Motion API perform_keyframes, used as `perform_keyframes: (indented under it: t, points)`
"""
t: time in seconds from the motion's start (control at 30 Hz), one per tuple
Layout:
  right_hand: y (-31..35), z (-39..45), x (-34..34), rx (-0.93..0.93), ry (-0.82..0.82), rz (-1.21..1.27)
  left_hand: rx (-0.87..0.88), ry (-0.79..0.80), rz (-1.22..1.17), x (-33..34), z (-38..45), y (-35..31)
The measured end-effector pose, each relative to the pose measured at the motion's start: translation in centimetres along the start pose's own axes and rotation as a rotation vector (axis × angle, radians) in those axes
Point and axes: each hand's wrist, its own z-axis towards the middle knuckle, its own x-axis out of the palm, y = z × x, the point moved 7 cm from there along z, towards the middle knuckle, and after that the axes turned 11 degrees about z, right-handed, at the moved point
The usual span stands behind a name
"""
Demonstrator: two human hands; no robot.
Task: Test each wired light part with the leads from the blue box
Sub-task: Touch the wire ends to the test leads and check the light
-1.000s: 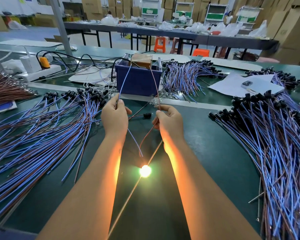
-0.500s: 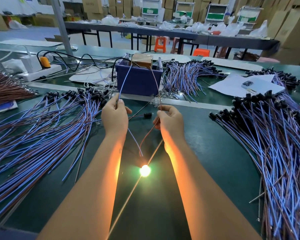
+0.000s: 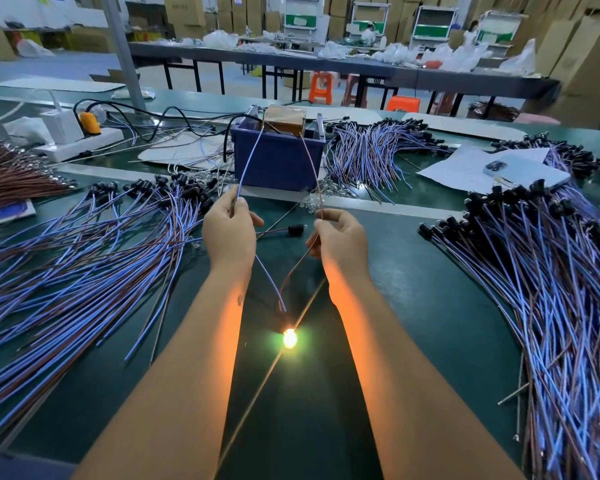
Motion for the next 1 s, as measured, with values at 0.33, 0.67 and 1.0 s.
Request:
perform_keyframes:
  t: [0.33,0.67,1.0]
  points:
    - [0.5,-0.6,2.0,-0.232,0.160,-0.265,-0.069,0.373,-0.360,3.8,-2.7,-2.6]
    - [-0.4,-0.9,3.4,-0.305,0.340,-0.324,-0.231,0.480,-0.520,4.7,-3.3,-2.4]
    - [0.0,-3.1,5.3,-0.337,0.590,-0.313,-0.351,0.207,-0.691,1.6,-1.8,-0.9]
